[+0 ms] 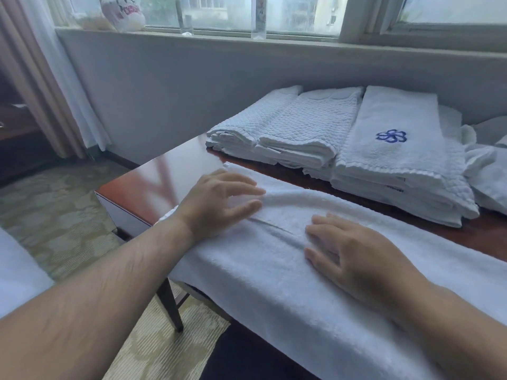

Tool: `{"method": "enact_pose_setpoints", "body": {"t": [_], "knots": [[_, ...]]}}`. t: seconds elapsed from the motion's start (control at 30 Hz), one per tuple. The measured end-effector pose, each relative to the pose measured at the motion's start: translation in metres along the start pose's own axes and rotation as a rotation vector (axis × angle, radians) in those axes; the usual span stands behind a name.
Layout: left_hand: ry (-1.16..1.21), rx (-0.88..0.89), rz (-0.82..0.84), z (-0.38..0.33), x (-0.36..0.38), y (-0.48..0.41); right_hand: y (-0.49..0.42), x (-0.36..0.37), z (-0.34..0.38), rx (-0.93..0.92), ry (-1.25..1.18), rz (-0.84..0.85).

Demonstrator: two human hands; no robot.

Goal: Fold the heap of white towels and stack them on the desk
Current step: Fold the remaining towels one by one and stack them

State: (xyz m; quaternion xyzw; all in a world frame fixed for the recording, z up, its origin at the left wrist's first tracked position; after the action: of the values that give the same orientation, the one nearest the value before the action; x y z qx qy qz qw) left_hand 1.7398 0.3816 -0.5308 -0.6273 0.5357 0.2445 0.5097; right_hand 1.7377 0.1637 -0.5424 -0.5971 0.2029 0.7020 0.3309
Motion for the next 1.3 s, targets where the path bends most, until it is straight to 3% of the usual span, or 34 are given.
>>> {"method": "enact_pose_setpoints", "body": {"t": [0.07, 0.2, 0.47, 0.63, 0.77, 0.97, 1.17, 1.3], "knots": [[0.010, 0.052, 0.063, -0.008, 0.003, 0.003, 0.004, -0.006, -0.001, -0.029, 0.020, -0.093], [-0.089, 0.039, 0.167, -0.015, 0.011, 0.001, 0.005, -0.012, -0.001, -0.045, 0.087, -0.111], [-0.128, 0.156, -0.030, -0.031, -0.002, 0.006, 0.014, -0.027, 0.011, -0.098, 0.058, -0.292], [-0.116, 0.119, 0.100, -0.026, 0.007, 0.004, 0.013, -0.015, 0.014, -0.124, 0.073, -0.171], [-0.082, 0.075, 0.127, -0.020, 0.009, 0.004, 0.016, -0.025, 0.011, -0.107, 0.004, -0.273], [-0.138, 0.063, 0.190, -0.011, 0.019, 0.003, 0.004, 0.012, -0.011, 0.089, 0.045, 0.071], [-0.192, 0.033, 0.337, -0.007, 0.032, 0.001, 0.005, 0.006, -0.017, 0.179, 0.089, 0.030], [-0.142, -0.054, 0.387, -0.012, 0.028, -0.007, 0.005, 0.020, -0.020, 0.170, 0.047, 0.160]]}}
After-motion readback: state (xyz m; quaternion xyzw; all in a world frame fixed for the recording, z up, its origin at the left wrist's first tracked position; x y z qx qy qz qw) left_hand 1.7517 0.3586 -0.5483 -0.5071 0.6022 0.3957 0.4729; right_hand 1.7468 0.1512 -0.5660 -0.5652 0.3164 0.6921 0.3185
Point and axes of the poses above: each hand's wrist, its own y-axis away from the middle knuckle, its own x-axis out of the palm, z = x × y, the point moved 9 cm from there along -y, towards the middle knuckle, and after that the axes turned 3 degrees about z, right-handed, at the moved point
